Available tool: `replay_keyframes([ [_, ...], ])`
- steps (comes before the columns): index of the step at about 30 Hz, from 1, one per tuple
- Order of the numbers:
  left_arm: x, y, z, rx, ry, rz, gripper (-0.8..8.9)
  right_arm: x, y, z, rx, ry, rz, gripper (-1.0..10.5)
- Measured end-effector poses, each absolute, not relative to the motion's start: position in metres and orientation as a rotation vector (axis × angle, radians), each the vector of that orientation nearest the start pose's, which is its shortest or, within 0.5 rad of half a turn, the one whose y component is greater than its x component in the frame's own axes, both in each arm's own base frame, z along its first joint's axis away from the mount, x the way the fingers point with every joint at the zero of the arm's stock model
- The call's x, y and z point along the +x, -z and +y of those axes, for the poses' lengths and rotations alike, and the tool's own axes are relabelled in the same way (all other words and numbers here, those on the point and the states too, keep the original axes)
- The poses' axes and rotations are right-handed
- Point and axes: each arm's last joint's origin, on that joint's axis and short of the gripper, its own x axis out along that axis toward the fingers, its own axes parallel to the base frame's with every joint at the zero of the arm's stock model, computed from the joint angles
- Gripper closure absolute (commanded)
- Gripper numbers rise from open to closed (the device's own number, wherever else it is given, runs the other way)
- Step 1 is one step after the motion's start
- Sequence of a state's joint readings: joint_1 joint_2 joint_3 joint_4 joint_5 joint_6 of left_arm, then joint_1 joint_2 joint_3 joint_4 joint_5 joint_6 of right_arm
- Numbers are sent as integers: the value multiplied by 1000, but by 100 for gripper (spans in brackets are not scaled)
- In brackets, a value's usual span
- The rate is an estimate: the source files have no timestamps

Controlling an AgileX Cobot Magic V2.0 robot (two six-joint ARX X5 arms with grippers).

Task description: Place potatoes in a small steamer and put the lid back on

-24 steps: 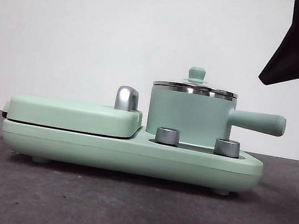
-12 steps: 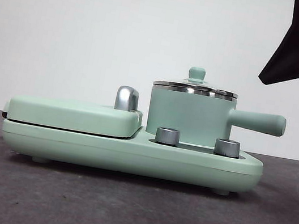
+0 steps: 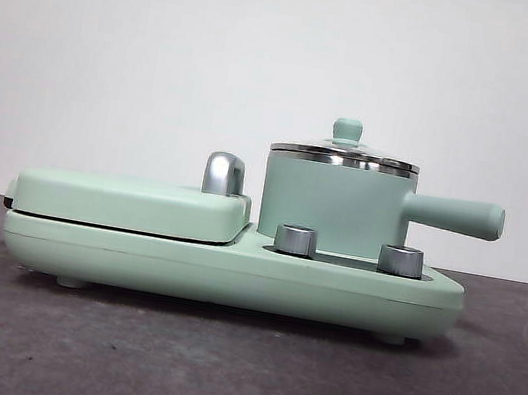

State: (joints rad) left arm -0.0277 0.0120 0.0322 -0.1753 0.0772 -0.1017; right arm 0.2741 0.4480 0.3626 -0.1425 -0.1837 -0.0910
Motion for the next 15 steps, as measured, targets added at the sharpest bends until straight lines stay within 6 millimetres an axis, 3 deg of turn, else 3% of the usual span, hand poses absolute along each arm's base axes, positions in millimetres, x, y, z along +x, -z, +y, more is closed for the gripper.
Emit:
replay_keyframes([
  [3, 95, -157, -5, -106, 97, 160, 807, 103, -201, 25, -93, -373, 151, 926],
  [6, 95, -157, -5, -105, 97, 160, 807, 95, -182, 17, -95, -309, 88, 926],
  [11, 95, -157, -5, -106, 98, 160, 807, 96, -161, 13, -94, -265, 58, 926],
  [15, 95, -157, -5, -108, 97, 160, 808, 96, -159, 13, -89, -262, 78, 926],
])
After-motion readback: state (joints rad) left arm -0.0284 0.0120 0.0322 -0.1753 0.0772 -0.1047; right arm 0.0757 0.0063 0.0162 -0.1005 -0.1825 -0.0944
